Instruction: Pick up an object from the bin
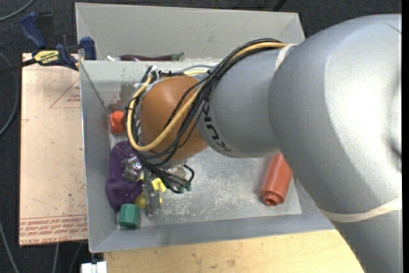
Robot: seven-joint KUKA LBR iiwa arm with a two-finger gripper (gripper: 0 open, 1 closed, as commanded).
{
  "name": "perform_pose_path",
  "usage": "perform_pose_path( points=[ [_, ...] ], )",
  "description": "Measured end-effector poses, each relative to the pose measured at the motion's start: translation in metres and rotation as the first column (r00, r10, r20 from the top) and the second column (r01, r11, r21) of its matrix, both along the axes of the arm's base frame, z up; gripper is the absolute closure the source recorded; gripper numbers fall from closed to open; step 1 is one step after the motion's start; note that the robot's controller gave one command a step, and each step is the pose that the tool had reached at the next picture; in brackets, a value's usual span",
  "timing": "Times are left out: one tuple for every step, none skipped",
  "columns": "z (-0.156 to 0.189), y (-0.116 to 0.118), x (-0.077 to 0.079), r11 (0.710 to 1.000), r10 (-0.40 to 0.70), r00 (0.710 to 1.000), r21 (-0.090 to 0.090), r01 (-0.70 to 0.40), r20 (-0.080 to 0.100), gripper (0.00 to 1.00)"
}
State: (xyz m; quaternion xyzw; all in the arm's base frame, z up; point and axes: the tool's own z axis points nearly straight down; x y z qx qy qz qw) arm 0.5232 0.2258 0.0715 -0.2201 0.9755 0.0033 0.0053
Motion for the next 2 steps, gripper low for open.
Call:
perform_pose_path(
  points=[
    [0.0, 0.0, 0.0, 1.0, 0.0, 1.0, 0.0, 0.0, 0.0, 1.0],
    [0.052, 0.0, -0.006, 1.0, 0.007, 1.0, -0.002, -0.007, -0.006, 1.0]
  ],
)
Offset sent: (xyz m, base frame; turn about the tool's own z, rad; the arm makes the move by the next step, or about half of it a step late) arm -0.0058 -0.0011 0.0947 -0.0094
